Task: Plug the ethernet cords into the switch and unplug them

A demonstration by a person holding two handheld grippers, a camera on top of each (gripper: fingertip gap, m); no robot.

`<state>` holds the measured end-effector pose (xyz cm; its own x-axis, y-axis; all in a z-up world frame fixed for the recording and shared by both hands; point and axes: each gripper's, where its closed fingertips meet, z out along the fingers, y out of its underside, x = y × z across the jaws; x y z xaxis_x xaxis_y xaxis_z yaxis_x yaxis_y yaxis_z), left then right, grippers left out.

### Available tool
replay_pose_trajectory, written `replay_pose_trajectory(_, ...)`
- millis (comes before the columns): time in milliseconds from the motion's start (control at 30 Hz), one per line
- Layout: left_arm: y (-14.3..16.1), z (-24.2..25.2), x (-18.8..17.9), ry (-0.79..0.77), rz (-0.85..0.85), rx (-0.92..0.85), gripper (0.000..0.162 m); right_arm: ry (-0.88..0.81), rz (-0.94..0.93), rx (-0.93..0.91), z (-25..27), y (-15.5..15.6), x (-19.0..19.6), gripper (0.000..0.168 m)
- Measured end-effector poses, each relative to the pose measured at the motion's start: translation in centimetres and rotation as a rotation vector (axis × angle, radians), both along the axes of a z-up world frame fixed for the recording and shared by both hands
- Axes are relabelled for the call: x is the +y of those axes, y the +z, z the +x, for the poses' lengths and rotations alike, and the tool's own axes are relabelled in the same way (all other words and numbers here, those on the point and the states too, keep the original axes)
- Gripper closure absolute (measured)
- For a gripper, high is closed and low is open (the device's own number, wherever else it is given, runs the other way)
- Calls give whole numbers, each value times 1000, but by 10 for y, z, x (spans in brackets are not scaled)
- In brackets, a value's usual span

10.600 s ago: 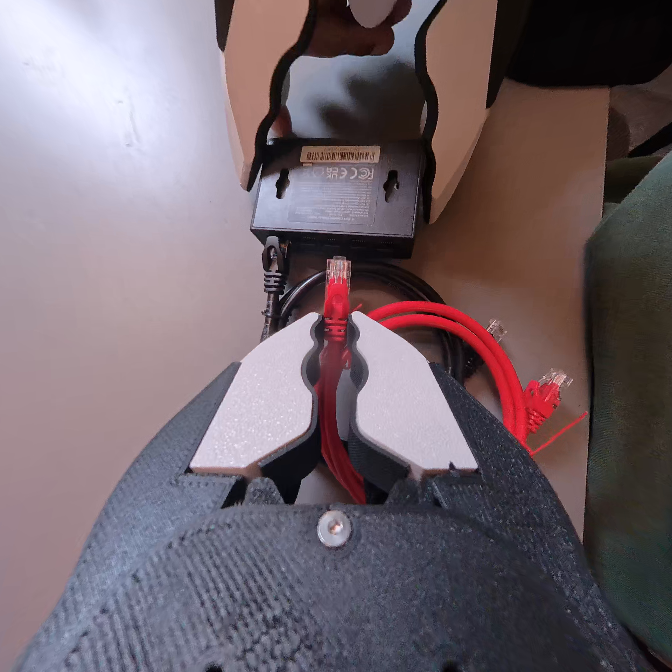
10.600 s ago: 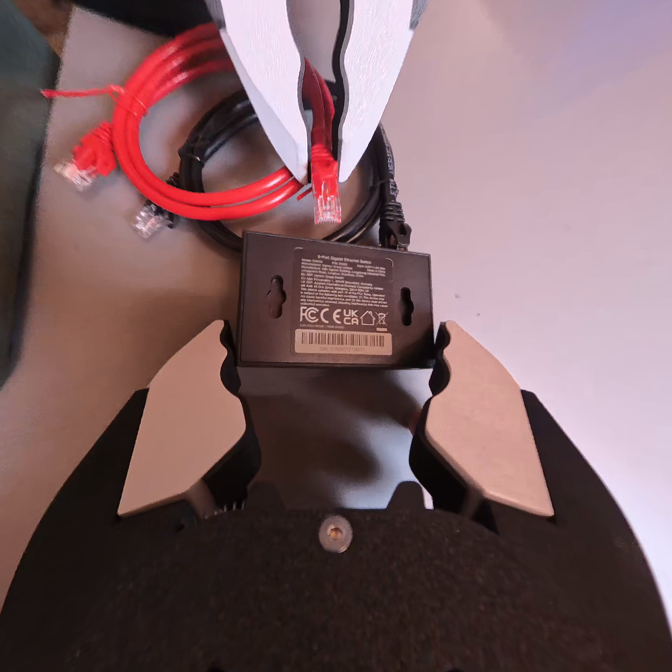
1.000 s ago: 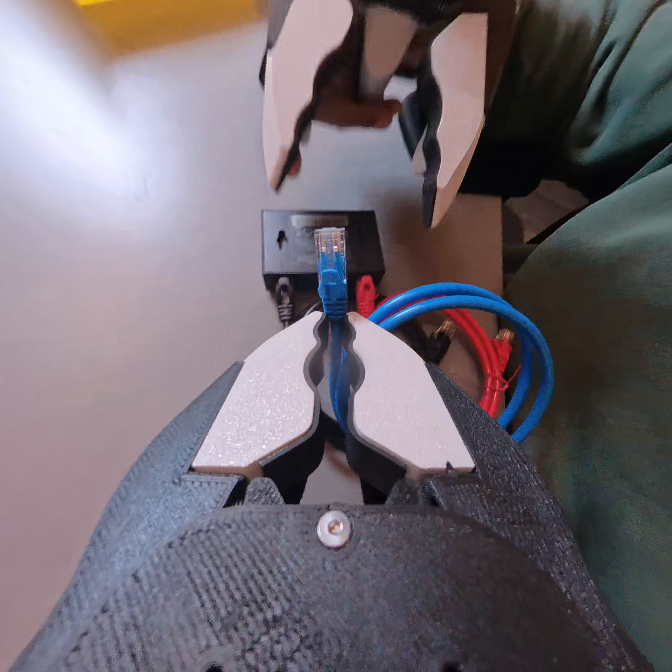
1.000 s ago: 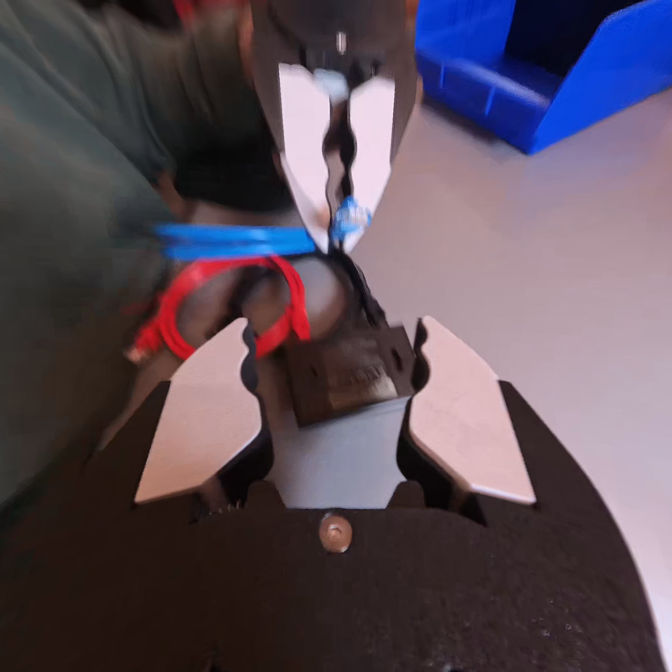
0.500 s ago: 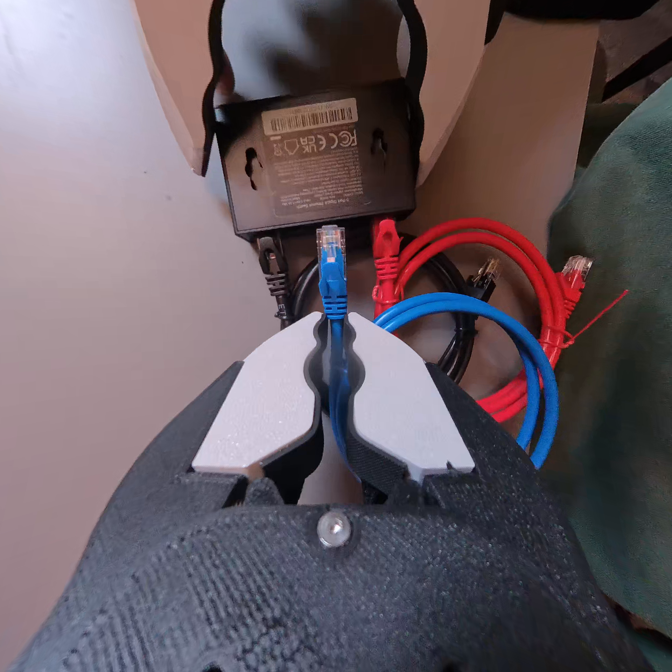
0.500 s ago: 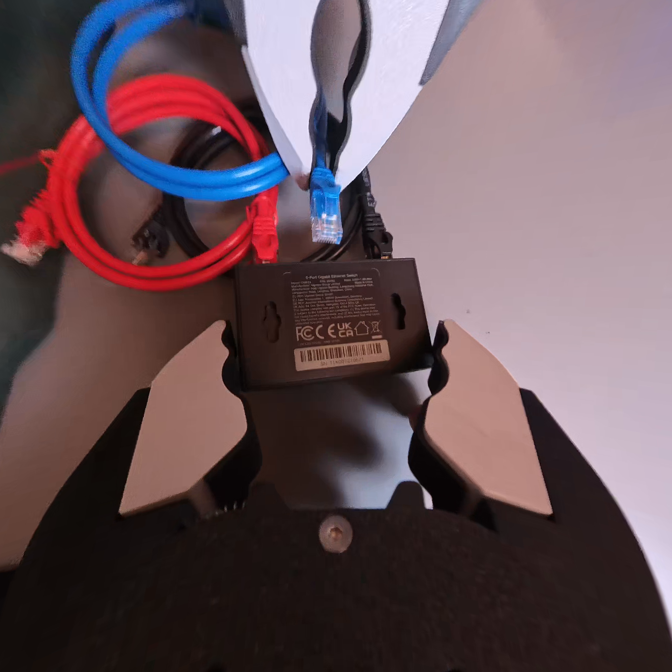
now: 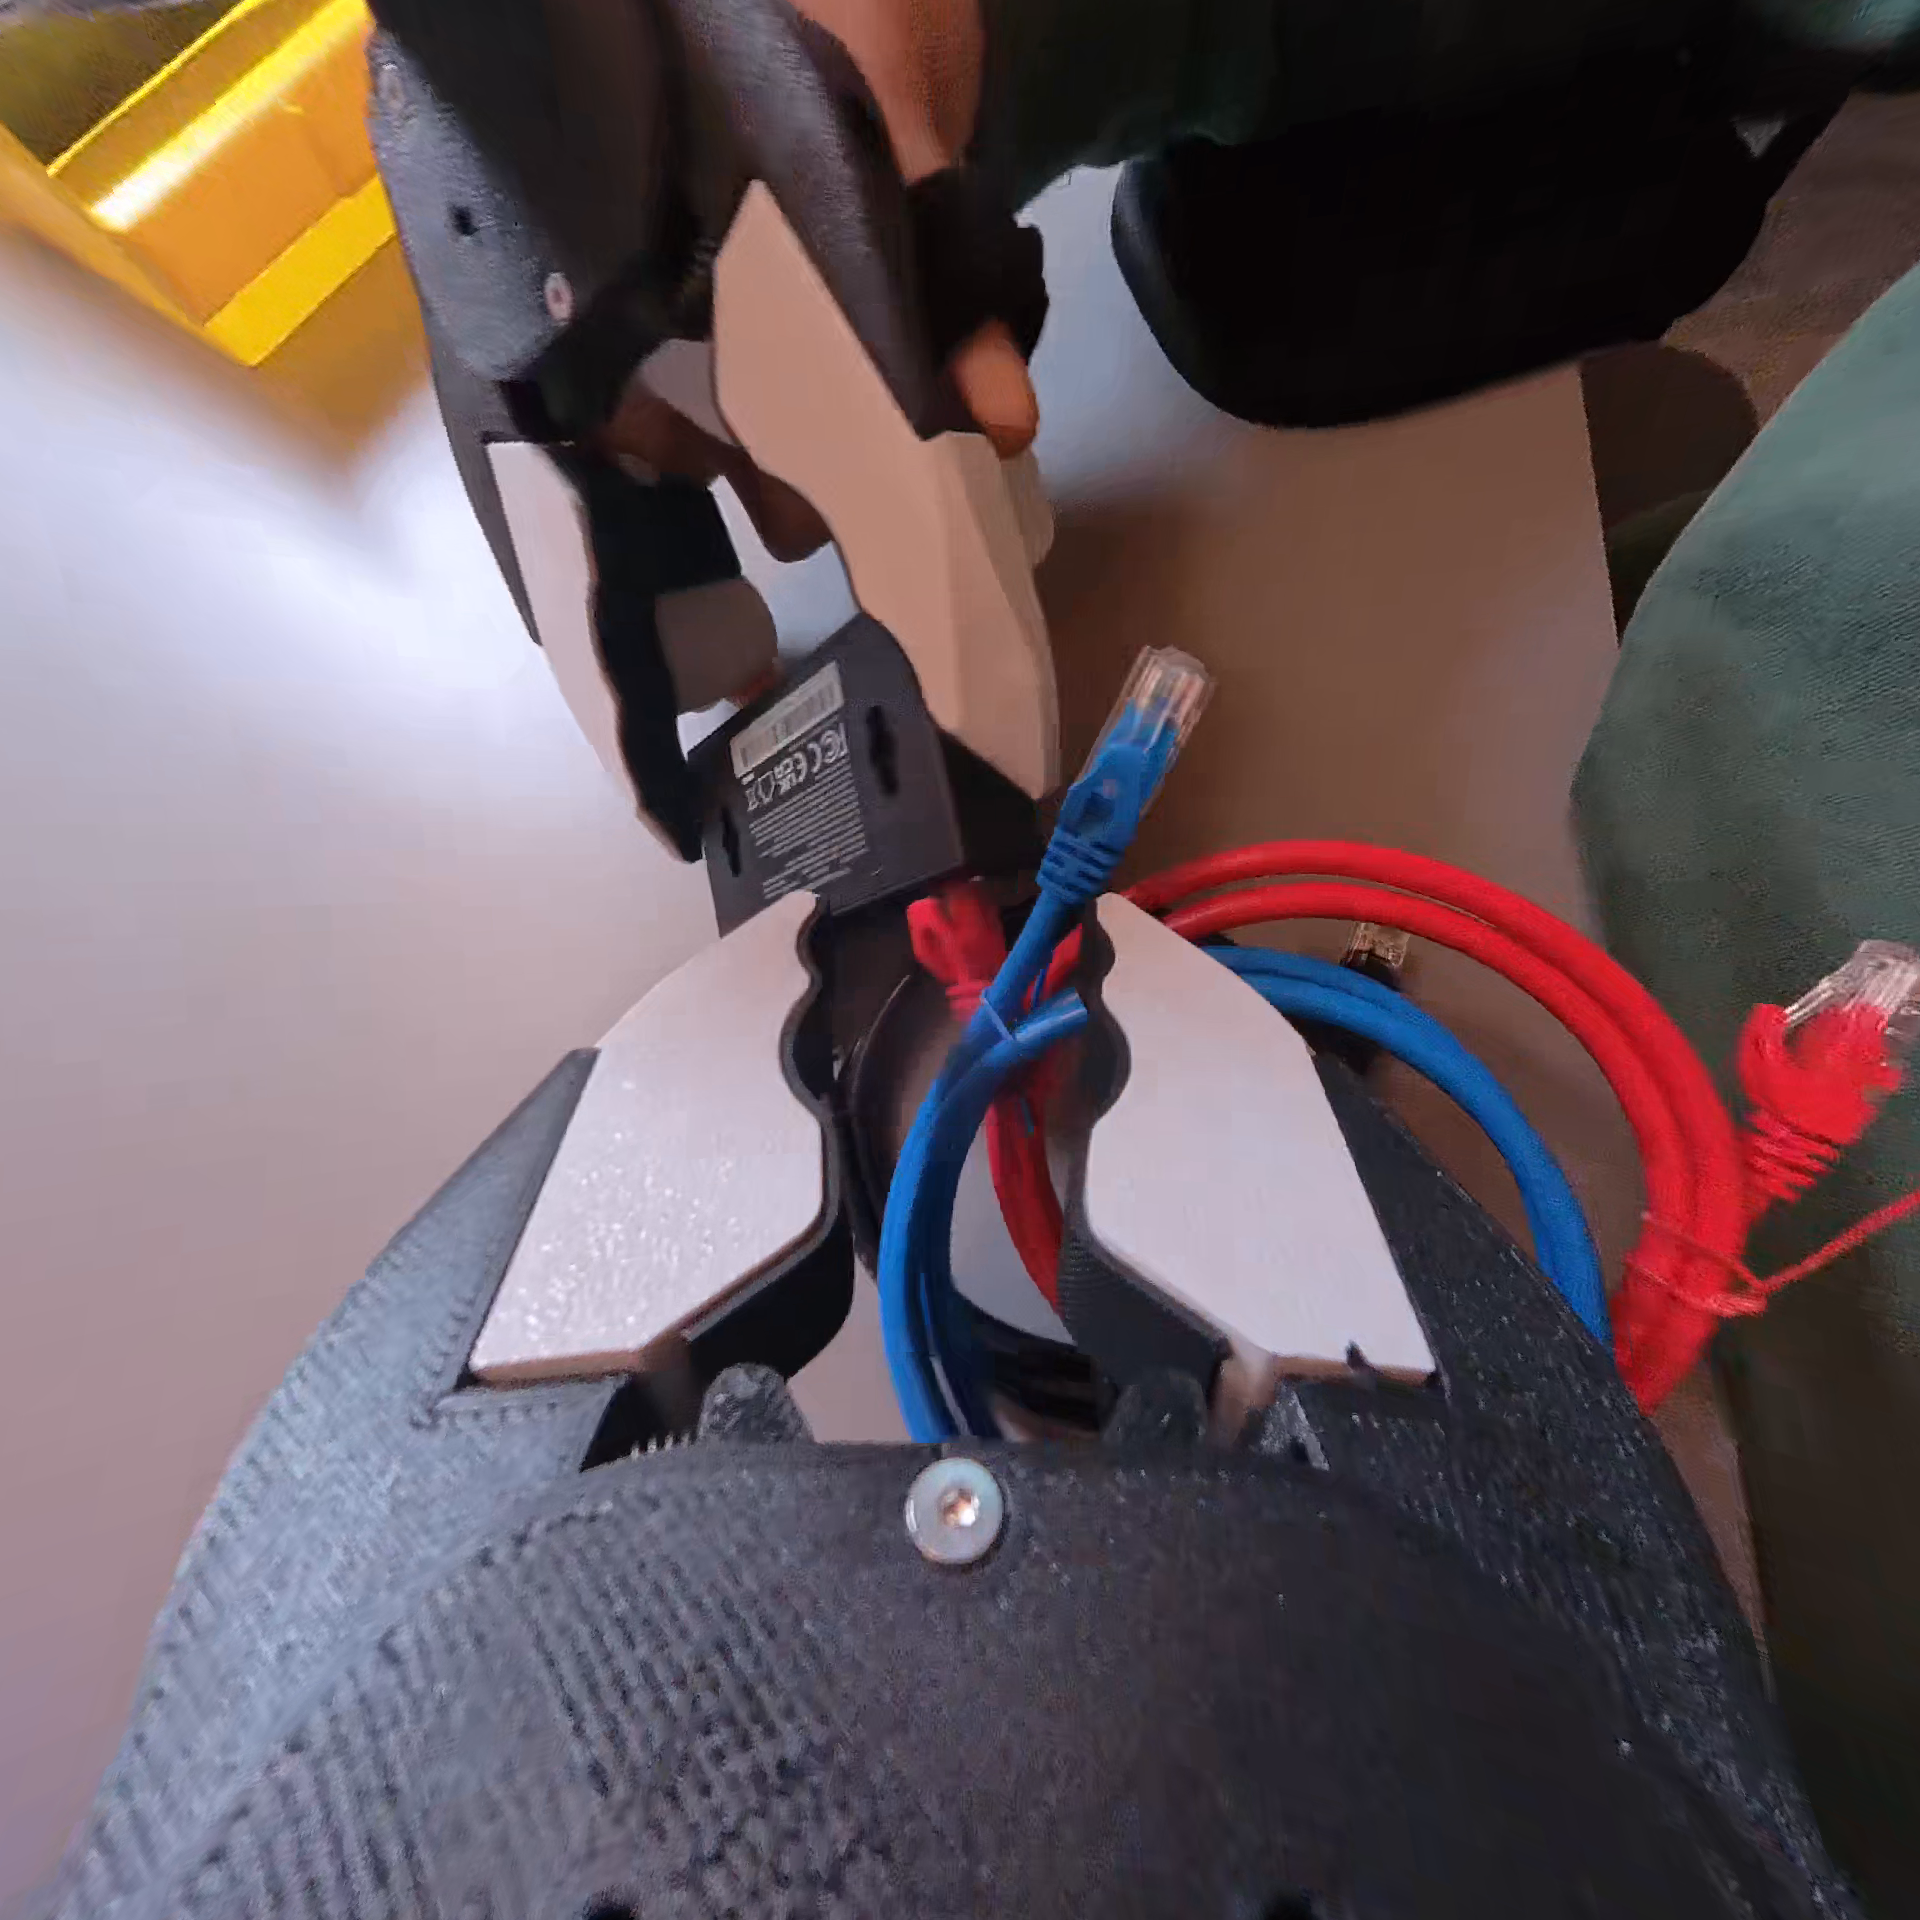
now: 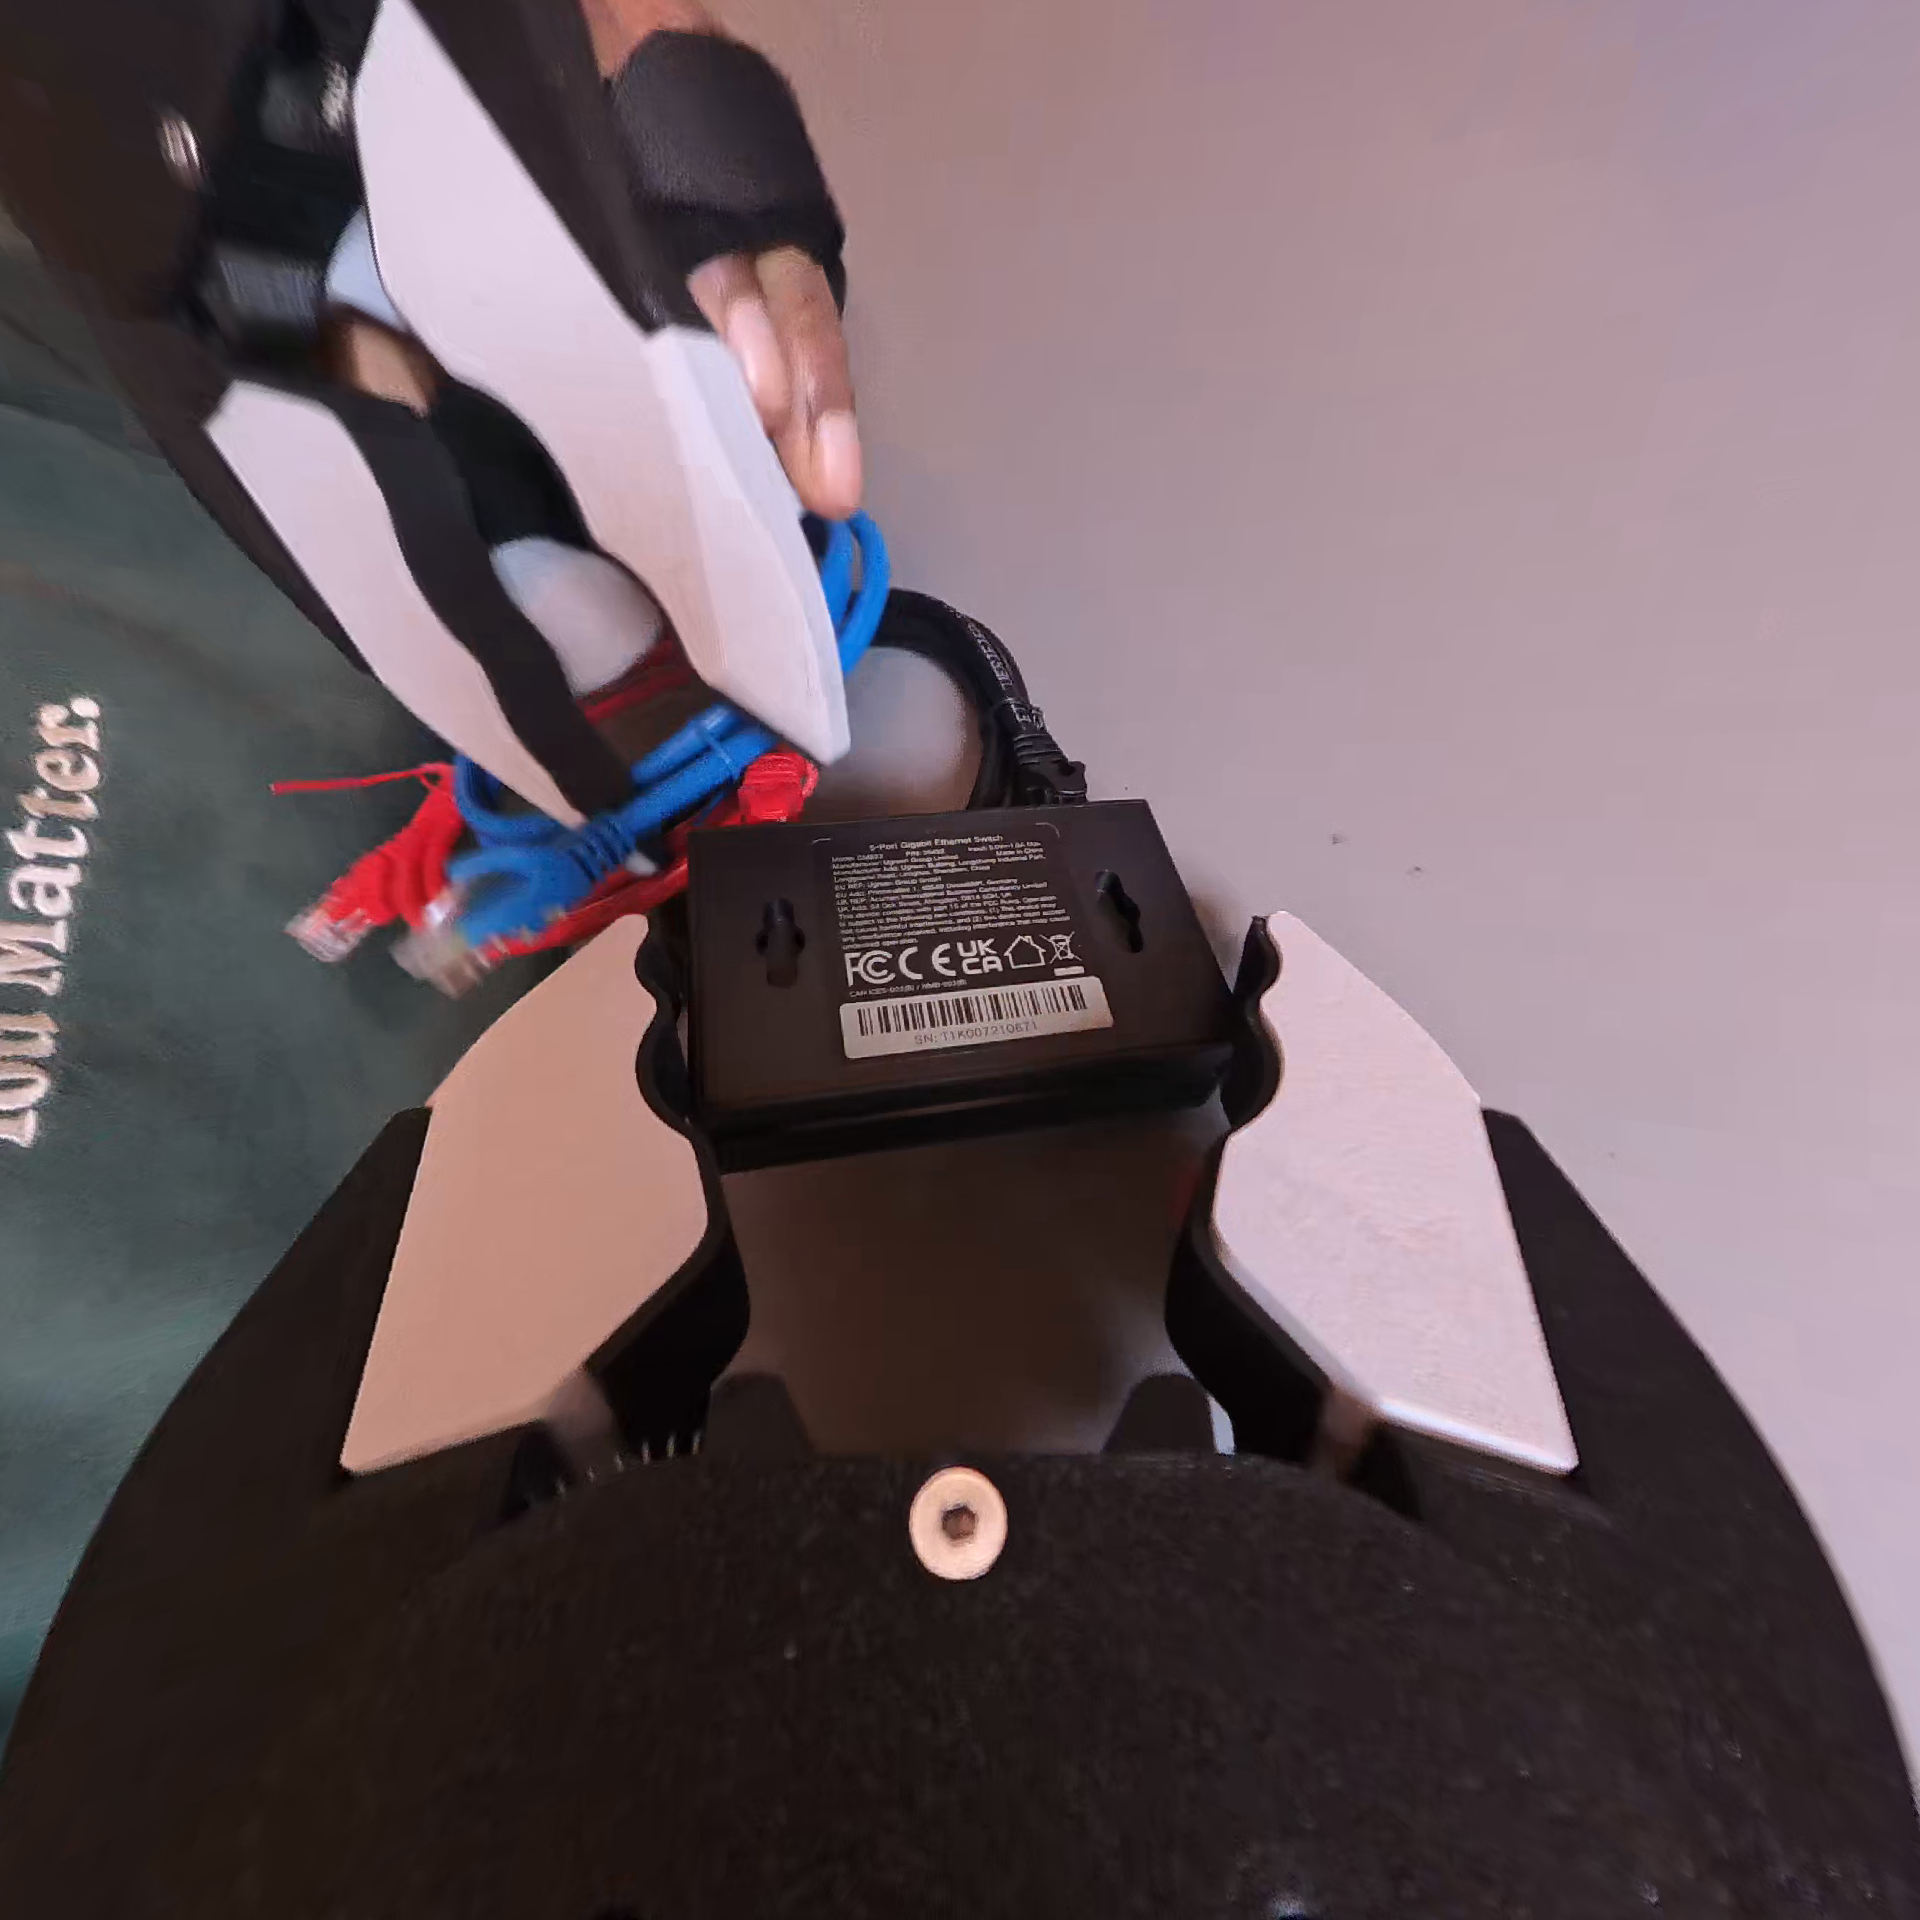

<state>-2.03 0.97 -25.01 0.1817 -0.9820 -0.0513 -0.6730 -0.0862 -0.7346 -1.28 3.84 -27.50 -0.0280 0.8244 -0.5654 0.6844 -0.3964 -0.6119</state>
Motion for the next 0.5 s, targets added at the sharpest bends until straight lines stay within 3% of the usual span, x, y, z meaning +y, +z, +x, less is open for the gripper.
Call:
replay_pose_trajectory(167,-4,-2,-7,-56,-61,-2,125,-38,-38,-1,0,1,1,66)
replay_pose_trajectory(367,46,2,-32,-173,-237,-280,118,-56,-53,5,0,2,3,66)
replay_pose_trajectory(433,51,3,-20,-131,-232,-330,124,-68,-62,8,-1,3,4,66)
replay_pose_trajectory(500,49,1,7,-3,-154,-345,121,-90,-82,12,-3,4,5,66)
